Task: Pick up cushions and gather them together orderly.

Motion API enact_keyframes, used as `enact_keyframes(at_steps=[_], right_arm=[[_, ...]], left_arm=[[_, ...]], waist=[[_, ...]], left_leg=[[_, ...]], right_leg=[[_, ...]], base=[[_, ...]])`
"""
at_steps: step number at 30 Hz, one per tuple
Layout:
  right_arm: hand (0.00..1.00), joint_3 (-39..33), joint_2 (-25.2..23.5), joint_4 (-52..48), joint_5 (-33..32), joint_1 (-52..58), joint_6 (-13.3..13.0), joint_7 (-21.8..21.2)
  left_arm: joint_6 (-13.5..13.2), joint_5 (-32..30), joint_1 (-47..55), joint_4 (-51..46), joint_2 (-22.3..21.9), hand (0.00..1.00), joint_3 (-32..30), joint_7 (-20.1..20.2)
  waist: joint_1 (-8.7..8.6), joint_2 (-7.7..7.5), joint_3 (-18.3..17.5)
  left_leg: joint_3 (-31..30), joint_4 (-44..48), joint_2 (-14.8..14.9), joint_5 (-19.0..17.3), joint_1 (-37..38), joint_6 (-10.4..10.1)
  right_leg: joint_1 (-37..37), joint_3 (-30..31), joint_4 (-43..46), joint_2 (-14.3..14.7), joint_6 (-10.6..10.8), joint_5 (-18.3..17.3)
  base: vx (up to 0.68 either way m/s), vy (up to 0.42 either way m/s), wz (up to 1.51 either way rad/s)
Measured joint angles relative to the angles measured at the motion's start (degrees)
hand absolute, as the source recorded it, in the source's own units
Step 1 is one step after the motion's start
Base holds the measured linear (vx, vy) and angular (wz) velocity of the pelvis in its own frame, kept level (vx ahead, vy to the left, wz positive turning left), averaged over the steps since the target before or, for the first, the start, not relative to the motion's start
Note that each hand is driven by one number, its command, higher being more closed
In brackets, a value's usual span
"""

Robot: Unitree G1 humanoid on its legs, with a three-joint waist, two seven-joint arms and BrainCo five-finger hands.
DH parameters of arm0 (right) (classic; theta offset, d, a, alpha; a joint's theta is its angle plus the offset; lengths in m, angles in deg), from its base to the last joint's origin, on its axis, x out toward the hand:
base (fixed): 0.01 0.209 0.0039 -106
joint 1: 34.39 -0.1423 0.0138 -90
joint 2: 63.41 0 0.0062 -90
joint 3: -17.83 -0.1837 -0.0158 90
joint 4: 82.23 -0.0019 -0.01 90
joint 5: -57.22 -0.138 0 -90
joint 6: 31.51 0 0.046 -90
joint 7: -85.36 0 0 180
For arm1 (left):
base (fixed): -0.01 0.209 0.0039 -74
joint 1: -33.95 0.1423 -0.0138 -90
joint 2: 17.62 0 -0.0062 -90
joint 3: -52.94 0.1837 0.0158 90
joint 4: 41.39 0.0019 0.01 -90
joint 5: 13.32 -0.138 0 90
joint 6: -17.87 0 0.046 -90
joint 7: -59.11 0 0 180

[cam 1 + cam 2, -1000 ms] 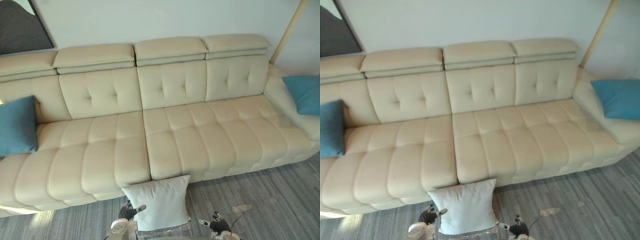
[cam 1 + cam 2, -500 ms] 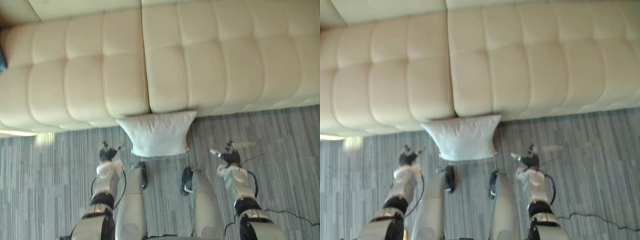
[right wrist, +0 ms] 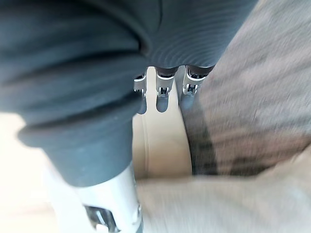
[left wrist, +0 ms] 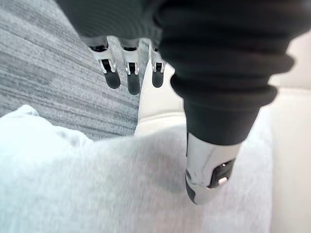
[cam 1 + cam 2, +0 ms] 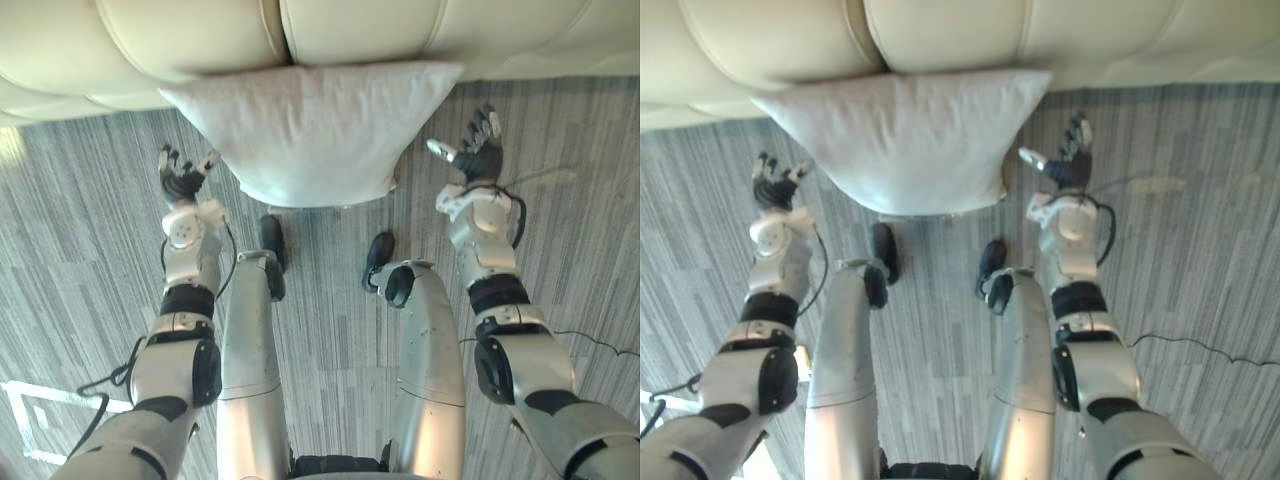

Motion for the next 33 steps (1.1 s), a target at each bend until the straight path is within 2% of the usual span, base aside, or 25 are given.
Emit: enact_keyframes(at_steps=[5, 6, 7, 14, 17, 23, 27, 28, 29, 31, 32, 33], right_arm=[[0.0, 3.11, -2.2, 0.08, 0.56, -4.54, -0.62, 0.42], [1.0, 3.17, -2.18, 0.08, 0.59, -4.92, -0.64, 0.5], [1.0, 3.39, -2.16, 0.15, 0.64, -6.24, -0.81, 0.94], [1.0, 3.58, -1.95, 0.15, 0.16, -8.41, -1.64, 2.72], [1.0, 3.59, -2.15, 0.06, -2.3, -8.05, -1.63, 2.91], [1.0, 3.53, -2.79, -6.94, -4.48, -1.81, -1.59, 4.89], [1.0, 1.98, -6.5, -12.05, -4.58, 6.09, -1.08, 5.98], [1.0, 1.99, -7.43, -15.37, -4.44, 9.57, -1.12, 6.12], [1.0, 2.03, -8.17, -18.93, -3.87, 13.4, -1.47, 6.12], [1.0, 2.09, -9.01, -23.24, -3.57, 17.43, -2.48, 6.12], [1.0, 2.2, -9.42, -25.78, -2.61, 20.74, -3.04, 6.12], [1.0, 2.29, -9.51, -26.99, -2.18, 22.03, -3.07, 6.11]], left_arm=[[-0.01, -1.8, -4.39, -3.03, -0.49, 0.0, 5.41, -1.82], [-0.01, -2.39, -4.71, -3.4, -0.48, 0.0, 5.84, -2.21], [-0.03, -3.68, -5.73, -4.3, -0.59, 1.0, 6.72, -3.08], [-1.18, -3.65, -7.69, -8.33, -2.83, 1.0, 8.5, -8.76], [-1.32, -2.47, -7.42, -9.48, -3.5, 1.0, 9.0, -10.05], [-1.65, -0.8, -3.39, -15.55, -6.18, 1.0, 12.81, -12.47], [-1.76, -0.82, 2.59, -19.64, -7.41, 1.0, 15.32, -12.62], [-2.61, -0.89, 5.98, -22.1, -7.75, 1.0, 16.18, -12.62], [-3.9, -1.07, 9.37, -24.16, -8.57, 1.0, 17.01, -12.62], [-5.13, -1.61, 12.74, -27.22, -9.5, 1.0, 18.05, -12.62], [-5.8, -2.14, 15.49, -29.09, -9.9, 1.0, 19.02, -12.62], [-6.01, -2.33, 16.63, -30.13, -9.96, 1.0, 19.42, -12.62]], waist=[[0.03, -0.05, 0.36], [0.07, -0.1, 0.44], [0.13, -0.03, 0.69], [-0.05, -0.01, 1.69], [-0.04, -0.01, 1.69], [-0.09, -0.11, 1.73], [-0.69, -0.17, 1.41], [-0.69, -0.38, 0.72], [-0.67, -0.38, -1.92], [-0.7, -0.51, -3.57], [-0.78, -0.73, -6.44], [-0.82, -0.8, -7.26]], left_leg=[[-0.65, 0.41, -1.02, 0.39, -4.68, -0.11], [-0.68, 0.41, -1.08, 0.59, -5.01, -0.43], [-0.8, 0.55, -1.18, 0.72, -6.06, -0.45], [-0.97, 2.34, -2.04, 0.82, -8.96, -0.54], [-0.97, 2.71, -2.13, 0.87, -9.0, -0.6], [-1.24, 2.77, -2.13, 1.14, -6.99, -0.74], [-1.49, -0.7, -1.19, 1.17, 3.13, -0.83], [-1.16, -3.14, -0.87, 1.27, 7.91, -1.05], [-0.93, -5.57, -0.55, 1.4, 10.59, -1.26], [-0.41, -9.68, -0.31, 1.98, 15.87, -1.38], [0.09, -12.31, -0.27, 2.55, 17.68, -1.31], [0.24, -13.43, -0.28, 2.88, 18.82, -1.44]], right_leg=[[-4.74, -0.09, 1.57, -0.89, -0.59, -0.3], [-5.08, -0.07, 1.66, -0.93, -0.66, -0.26], [-6.01, -0.18, 1.88, -1.06, -0.72, -0.24], [-8.74, -0.05, 3.97, -1.83, -1.05, -0.72], [-8.77, 0.1, 4.34, -1.85, -1.08, -0.78], [-6.96, 0.15, 4.55, -1.77, -1.09, -0.75], [3.58, -1.04, 0.34, -0.8, -1.39, -0.42], [8.14, -1.19, -2.25, -0.31, -1.48, 0.01], [10.65, -1.28, -4.85, 0.26, -1.31, 0.24], [15.55, -1.88, -8.8, 0.48, -1.3, 1.07], [17.18, -1.97, -11.25, 0.9, -1.3, 1.54], [18.08, -1.99, -12.18, 1.06, -1.25, 1.74]], base=[[-0.05, 0.017, 0.11], [-0.02, 0.025, 0.12], [-0.02, 0.025, 0.08], [-0.01, 0.027, 0.06], [-0.01, 0.018, 0.02], [0.0, 0.013, 0.0], [0.01, -0.012, -0.1], [0.0, -0.026, -0.2], [0.01, -0.021, -0.18], [0.03, -0.022, -0.12], [0.04, -0.021, -0.08], [0.06, -0.015, -0.04]])
